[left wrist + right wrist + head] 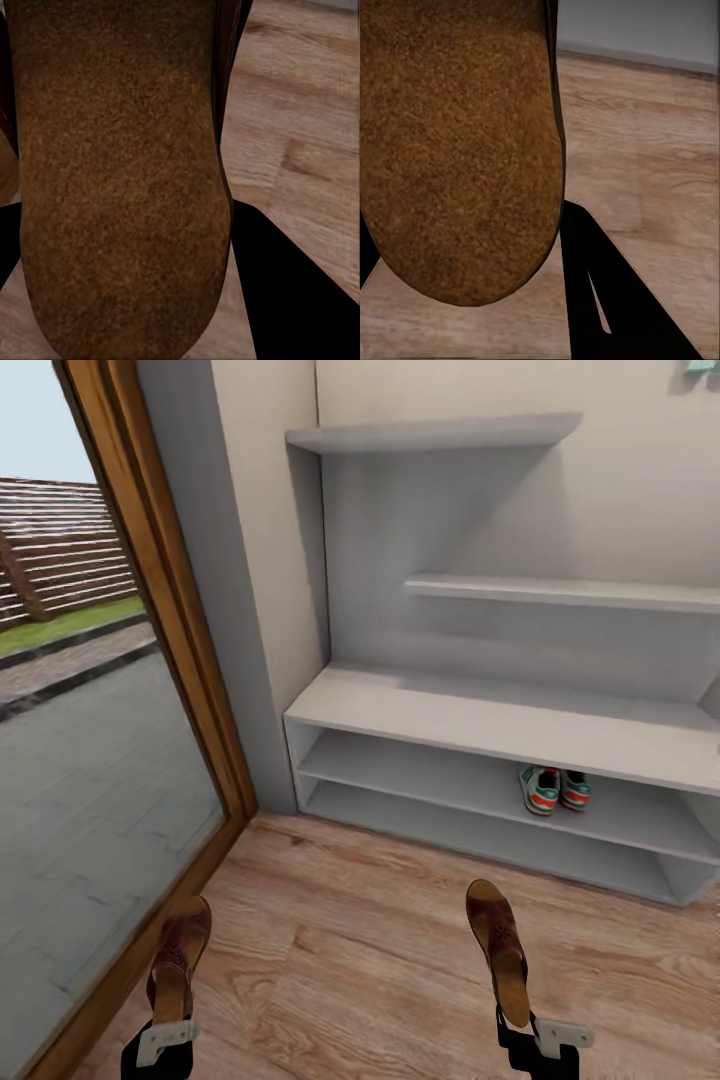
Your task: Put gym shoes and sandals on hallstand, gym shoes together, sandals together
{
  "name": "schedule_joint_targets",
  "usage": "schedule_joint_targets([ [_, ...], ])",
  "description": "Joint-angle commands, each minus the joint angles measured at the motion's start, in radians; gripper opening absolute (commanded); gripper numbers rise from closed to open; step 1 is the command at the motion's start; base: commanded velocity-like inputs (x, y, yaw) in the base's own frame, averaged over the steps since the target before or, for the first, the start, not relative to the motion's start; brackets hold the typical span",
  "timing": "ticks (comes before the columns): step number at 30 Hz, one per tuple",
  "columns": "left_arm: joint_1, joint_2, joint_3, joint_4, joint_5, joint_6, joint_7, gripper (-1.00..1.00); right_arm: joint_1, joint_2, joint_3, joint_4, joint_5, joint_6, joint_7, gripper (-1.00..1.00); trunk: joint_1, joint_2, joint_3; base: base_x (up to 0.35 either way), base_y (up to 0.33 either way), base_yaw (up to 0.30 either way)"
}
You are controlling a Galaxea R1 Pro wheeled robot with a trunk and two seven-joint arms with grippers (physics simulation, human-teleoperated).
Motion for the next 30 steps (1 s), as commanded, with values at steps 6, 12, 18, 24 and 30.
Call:
schedule_joint_targets([
  [6,0.0,0.0,0.002,0.001,0.007,-0.001,-0.008,-1.0,-0.001,0.0,-0.002,0.001,-0.005,-0.003,0.002,-1.0,0.0,0.0,-0.001,0.005,0.278,-0.265],
  [12,0.0,0.0,0.002,0.001,0.007,-0.001,-0.008,-1.0,-0.001,0.0,-0.002,0.001,-0.005,-0.003,0.002,-1.0,0.0,0.0,-0.001,0.0,0.017,-0.265],
  [18,0.0,0.0,0.002,0.001,0.007,-0.001,-0.008,-1.0,-0.001,0.0,-0.002,0.001,-0.005,-0.003,0.002,-1.0,0.0,0.0,-0.001,0.0,0.002,-0.265],
  [24,0.0,0.0,0.003,0.001,0.007,-0.001,-0.008,-1.0,-0.001,0.0,-0.002,0.001,-0.005,-0.003,0.002,-1.0,0.0,0.0,-0.001,0.0,0.0,-0.265],
  [30,0.0,0.0,0.003,0.001,0.007,-0.001,-0.008,-1.0,-0.001,0.001,-0.002,0.001,-0.005,-0.003,0.002,-1.0,0.0,0.0,-0.001,0.0,0.0,-0.265],
])
